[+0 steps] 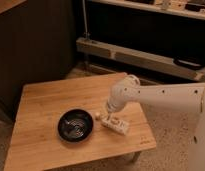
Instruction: Place the bottle in the ceramic bowl
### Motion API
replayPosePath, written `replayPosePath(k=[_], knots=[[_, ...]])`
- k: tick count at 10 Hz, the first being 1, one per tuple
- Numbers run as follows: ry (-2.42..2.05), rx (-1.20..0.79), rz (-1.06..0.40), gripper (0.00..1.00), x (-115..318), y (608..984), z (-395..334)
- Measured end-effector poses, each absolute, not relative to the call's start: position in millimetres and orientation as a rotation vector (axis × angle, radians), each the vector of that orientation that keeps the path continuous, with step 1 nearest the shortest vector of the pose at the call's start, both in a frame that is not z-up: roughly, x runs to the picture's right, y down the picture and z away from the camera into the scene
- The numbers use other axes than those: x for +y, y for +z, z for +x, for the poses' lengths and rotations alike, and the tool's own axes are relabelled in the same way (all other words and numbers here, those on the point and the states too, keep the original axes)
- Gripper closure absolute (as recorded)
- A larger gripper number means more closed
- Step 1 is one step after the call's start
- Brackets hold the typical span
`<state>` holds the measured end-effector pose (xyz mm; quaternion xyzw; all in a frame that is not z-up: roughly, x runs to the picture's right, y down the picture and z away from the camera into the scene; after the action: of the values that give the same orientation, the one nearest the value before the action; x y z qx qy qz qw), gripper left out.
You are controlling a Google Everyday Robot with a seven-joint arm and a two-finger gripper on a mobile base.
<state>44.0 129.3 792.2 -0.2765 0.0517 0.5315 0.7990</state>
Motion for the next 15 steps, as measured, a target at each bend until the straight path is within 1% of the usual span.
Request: replayPosePath(k=[4,9,12,15], knots=[[1.144,0.067,-0.601,0.35,144,807,48],[1.114,0.013,-0.658,0.35,154,815,32],[1.094,0.007,-0.674,0.35,162,817,30],[1.072,0.041,-0.696,0.35,171,820,31]])
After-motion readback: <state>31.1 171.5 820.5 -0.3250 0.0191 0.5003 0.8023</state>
